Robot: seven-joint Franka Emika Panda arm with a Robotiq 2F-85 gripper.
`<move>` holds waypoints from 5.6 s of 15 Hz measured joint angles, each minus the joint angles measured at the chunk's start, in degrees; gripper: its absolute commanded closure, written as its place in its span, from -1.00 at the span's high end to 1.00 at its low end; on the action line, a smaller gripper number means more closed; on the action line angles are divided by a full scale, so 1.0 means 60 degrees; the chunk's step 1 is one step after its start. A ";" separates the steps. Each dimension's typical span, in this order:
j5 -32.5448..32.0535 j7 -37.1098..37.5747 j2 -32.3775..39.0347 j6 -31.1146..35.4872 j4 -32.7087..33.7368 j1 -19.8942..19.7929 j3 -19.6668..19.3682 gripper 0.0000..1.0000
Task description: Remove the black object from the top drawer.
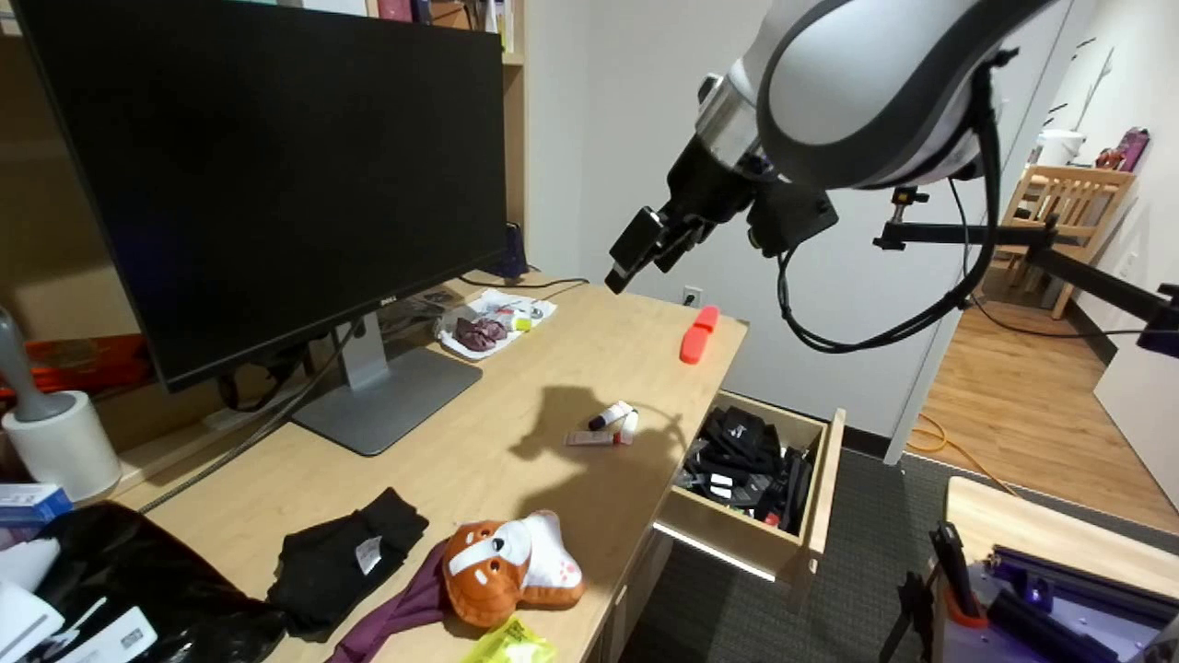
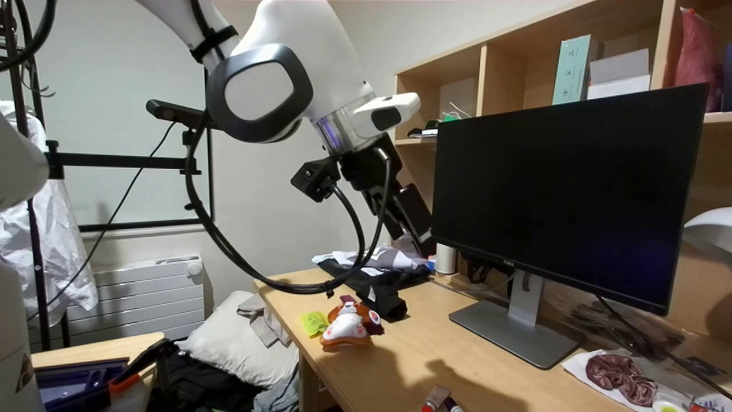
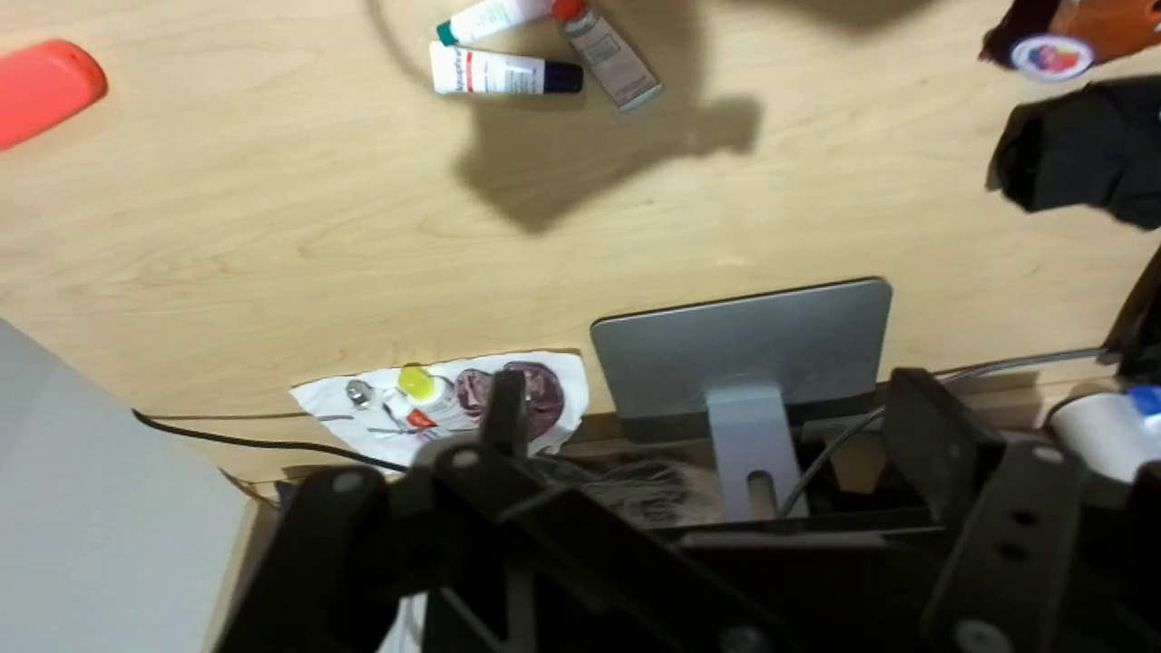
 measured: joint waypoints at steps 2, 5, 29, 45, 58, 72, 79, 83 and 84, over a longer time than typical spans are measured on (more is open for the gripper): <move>-0.0375 0.0855 0.0546 0.0645 0.0140 -0.0626 0.0129 1.00; -0.2046 0.2359 0.1561 0.1037 0.0595 -0.2673 0.0737 1.00; 0.0945 0.1652 0.3563 -0.2919 0.1797 -0.3794 -0.1499 1.00; 0.3624 -0.0401 0.8182 -0.0857 0.4264 -0.4343 -0.0653 1.00; 0.3321 -0.0075 0.8996 -0.0444 0.4965 -0.4841 -0.0277 1.00; 0.1453 0.0213 1.2158 -0.0053 0.7504 -0.5718 0.0049 1.00; 0.1169 0.0212 1.2455 -0.0040 0.8000 -0.6418 0.0611 -0.19; 0.1164 0.0212 1.2443 -0.0126 0.8070 -0.6790 0.0662 -0.71; 0.1164 0.0211 1.2425 -0.0185 0.8070 -0.6895 0.0680 -0.80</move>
